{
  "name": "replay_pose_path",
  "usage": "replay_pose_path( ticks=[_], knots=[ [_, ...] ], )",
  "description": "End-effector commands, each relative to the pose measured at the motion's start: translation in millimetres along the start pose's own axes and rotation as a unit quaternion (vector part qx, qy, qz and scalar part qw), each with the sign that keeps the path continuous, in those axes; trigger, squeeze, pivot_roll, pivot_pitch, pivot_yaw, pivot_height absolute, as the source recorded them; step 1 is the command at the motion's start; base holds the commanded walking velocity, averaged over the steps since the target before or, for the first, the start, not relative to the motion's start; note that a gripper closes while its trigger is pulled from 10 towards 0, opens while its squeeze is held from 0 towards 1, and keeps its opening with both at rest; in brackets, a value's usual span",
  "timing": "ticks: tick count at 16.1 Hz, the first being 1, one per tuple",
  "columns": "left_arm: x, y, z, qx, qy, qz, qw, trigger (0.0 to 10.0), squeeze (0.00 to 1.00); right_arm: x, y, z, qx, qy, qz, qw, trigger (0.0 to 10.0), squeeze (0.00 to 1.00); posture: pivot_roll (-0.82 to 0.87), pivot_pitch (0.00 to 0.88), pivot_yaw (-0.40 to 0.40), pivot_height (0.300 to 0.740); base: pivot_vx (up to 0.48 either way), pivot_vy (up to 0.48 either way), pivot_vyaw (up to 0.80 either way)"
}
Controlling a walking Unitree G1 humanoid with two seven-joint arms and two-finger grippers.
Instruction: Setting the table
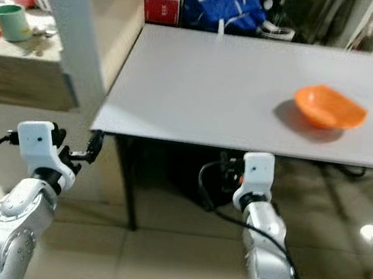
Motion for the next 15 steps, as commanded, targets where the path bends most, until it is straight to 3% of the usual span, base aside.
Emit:
replay_pose_path(
  ticks=[1,15],
  knots=[
    [3.3,0.0,2.2,-0.009,-0.009,0.006,1.0,10.0,0.0,0.7,-0.7,-1.0,0.0,-0.003,0.0,1.0,10.0,0.0,-0.17,0.0,0.041,0.74,0.0,0.48,0.0],
    [8.0,-4.8,-0.2,-0.01,-0.002,0.015,1.0,10.0,0.0,-2.1,-0.1,-5.9,0.011,-0.007,-0.002,1.0,10.0,0.0,-0.17,0.006,0.039,0.74,0.0,0.48,0.0]
  ],
)
Point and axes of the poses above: a point about 5 cm out from each wrist's last joint towards the gripper, its own y axis pointing back from the gripper into the wrist, its own x axis along the axis of the wrist's last joint, z = x × y, the point moved 6 cm from there along -y, pointing out of the wrist towards the gripper, and after that the axes turned 1 degree about -y, right-handed, at the moved point
